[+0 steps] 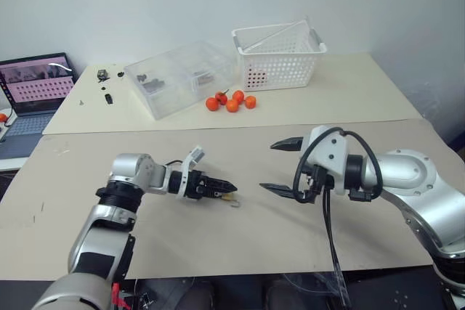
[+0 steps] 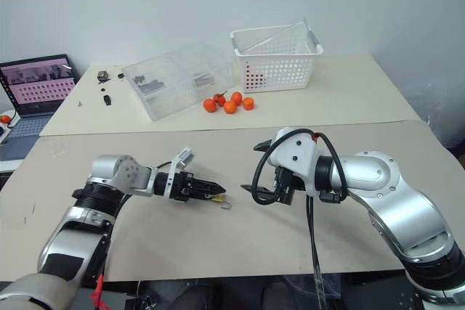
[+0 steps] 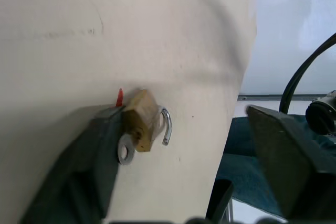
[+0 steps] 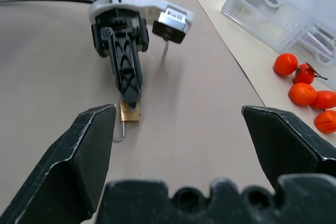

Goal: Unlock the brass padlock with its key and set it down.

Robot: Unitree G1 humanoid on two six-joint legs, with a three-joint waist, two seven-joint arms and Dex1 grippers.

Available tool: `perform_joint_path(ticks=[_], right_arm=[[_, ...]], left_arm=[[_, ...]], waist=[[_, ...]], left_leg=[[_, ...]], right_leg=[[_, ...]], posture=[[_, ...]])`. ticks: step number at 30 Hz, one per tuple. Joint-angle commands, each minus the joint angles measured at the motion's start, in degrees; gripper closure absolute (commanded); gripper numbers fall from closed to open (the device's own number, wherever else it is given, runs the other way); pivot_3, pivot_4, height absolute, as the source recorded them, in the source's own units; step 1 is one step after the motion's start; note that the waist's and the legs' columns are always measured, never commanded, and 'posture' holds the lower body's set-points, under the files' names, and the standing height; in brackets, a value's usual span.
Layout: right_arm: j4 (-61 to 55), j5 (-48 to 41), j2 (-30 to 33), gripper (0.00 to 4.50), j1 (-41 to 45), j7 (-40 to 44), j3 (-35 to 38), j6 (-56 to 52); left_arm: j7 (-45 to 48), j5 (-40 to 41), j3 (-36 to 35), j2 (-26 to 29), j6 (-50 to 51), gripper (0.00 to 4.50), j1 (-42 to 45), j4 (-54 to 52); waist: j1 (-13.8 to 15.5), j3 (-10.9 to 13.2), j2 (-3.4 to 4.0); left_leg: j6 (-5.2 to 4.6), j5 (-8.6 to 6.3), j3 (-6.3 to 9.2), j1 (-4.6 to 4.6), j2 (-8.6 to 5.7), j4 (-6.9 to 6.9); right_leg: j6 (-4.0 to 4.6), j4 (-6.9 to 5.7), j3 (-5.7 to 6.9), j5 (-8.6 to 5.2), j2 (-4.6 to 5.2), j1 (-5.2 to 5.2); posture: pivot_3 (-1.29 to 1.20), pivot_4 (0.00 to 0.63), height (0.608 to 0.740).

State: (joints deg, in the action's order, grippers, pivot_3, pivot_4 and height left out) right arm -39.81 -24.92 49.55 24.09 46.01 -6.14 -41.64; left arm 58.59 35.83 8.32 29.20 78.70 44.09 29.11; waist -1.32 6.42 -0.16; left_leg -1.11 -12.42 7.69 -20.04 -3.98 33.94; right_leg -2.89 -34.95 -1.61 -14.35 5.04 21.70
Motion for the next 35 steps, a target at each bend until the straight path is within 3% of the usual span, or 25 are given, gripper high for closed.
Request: perform_joint_path(ticks=[1,3,6,9,12,14,17,20,25,32,35], right_arm=[[0.0,0.66,-1.05,0.0,1.36,0.21,0.02,2.21],[0.54,1.11,-1.52,0.0,1.56,0.55,-0.54,2.84],[1.76,1.68,-2.29,0.0,2.05,1.32,-1.51,4.02],[3.16,1.62,-2.56,0.0,2.36,2.93,-2.15,4.96],[4.38,-2.53,-1.96,0.0,1.68,6.98,-1.53,2.51],[4.58,-7.94,0.67,0.0,-0.64,12.38,0.17,-0.6],[9.1,-11.69,-1.17,0.0,-0.07,11.9,4.07,-1.58],[12.62,-9.12,1.68,0.0,0.35,12.42,5.59,0.05],[16.82,-11.05,4.91,0.0,-2.24,12.33,12.88,-1.83],[18.13,-10.78,2.82,0.0,-4.42,9.75,13.91,-1.21],[18.85,-9.74,1.18,0.0,-3.84,7.87,12.62,-1.15]], left_arm=[[0.46,-3.17,0.48,5.98,-0.97,0.01,0.9,1.2],[1.98,-4.17,1.34,8.86,-2.55,0.01,1.27,1.27],[6.81,-10.23,6.58,14.92,-14.86,0.01,-0.76,-3.03],[15.06,-11.79,6.62,19.18,-28.5,0.01,-4.05,-9.2],[16.62,-11.11,0.98,18.49,-41.44,0.01,-7.55,-15.09],[11.38,-15.76,-0.34,17.94,-51.62,0.01,-10.55,-19.04],[8.42,-20.42,-2.26,17.64,-66.46,0.01,-15.65,-22.53],[6.4,-19.67,-4.78,17.6,-66.77,0.01,-19.22,-27.12],[4.04,-14.81,-9.07,18.63,-58.14,0.01,-24.47,-37.42],[-3.99,-12.45,-13.03,15.54,-51.22,0.01,-26.49,-42.9],[-7.3,-15.81,-11.51,13.6,-53.52,0.01,-27.13,-41.46]], waist=[[-0.39,0.0,0.0],[-0.47,-0.02,0.02],[-0.42,-0.02,-0.02],[-0.34,-0.02,-0.02],[0.57,-0.01,-0.02],[1.27,0.0,-0.06],[1.82,-0.04,-0.11],[1.61,-0.04,-0.1],[1.62,-0.04,-0.09],[1.41,-0.04,-0.1],[1.2,-0.04,-0.09]], left_leg=[[0.0,0.0,-0.01,0.0,0.0,-0.02],[0.0,0.0,0.0,-0.04,0.01,-0.05],[0.01,0.01,-0.02,-0.2,0.0,-0.05],[0.04,0.0,-0.09,-0.22,0.05,-0.12],[0.1,-0.04,-0.14,-0.27,0.05,-0.1],[0.17,-0.09,-0.16,-0.31,0.07,-0.07],[0.21,-0.11,-0.19,-0.34,0.1,-0.04],[0.2,-0.11,-0.36,-0.33,0.11,-0.07],[0.14,-0.15,-0.42,-0.29,0.24,-0.08],[-0.05,-0.26,-0.55,-0.22,0.55,0.0],[-0.05,-0.26,-0.66,-0.17,0.77,0.0]], right_leg=[[0.0,-0.01,-0.07,0.0,-0.05,0.03],[0.0,-0.06,-0.11,0.0,-0.06,0.14],[0.02,-0.14,-0.2,0.02,-0.04,0.36],[0.12,-0.12,-0.45,0.07,0.01,0.44],[0.17,-0.03,-0.55,0.1,0.11,0.44],[0.18,0.04,-0.55,0.1,0.19,0.43],[0.21,0.1,-0.63,0.12,0.24,0.37],[0.27,0.07,-0.82,0.16,0.25,0.43],[0.27,0.04,-0.75,0.16,0.05,0.43],[0.28,0.02,-0.78,0.17,-0.29,0.38],[0.39,0.02,-0.82,0.24,-0.55,0.33]], posture=[[0.0,0.15,0.74],[0.0,0.15,0.74],[0.0,0.15,0.74],[0.0,0.15,0.74],[0.0,0.15,0.74],[0.0,0.15,0.74],[0.0,0.15,0.74],[0.0,0.15,0.74],[0.0,0.15,0.74],[0.0,0.15,0.74],[0.0,0.15,0.74]])
